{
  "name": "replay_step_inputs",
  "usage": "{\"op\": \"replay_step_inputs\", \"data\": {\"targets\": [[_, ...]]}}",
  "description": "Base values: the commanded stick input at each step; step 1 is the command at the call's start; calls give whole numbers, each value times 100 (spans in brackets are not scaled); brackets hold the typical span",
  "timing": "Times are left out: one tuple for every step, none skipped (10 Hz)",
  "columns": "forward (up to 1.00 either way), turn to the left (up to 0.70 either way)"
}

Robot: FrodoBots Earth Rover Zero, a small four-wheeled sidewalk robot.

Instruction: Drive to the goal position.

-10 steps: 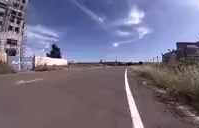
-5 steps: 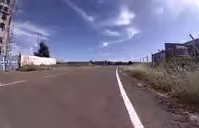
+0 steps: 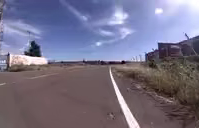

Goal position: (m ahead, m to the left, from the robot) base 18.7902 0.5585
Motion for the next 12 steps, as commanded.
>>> {"op": "replay_step_inputs", "data": {"targets": [[100,0],[100,0],[100,0],[100,0],[100,0],[100,0],[100,0],[100,-2],[100,-13],[100,-36],[100,-38],[100,-40]]}}
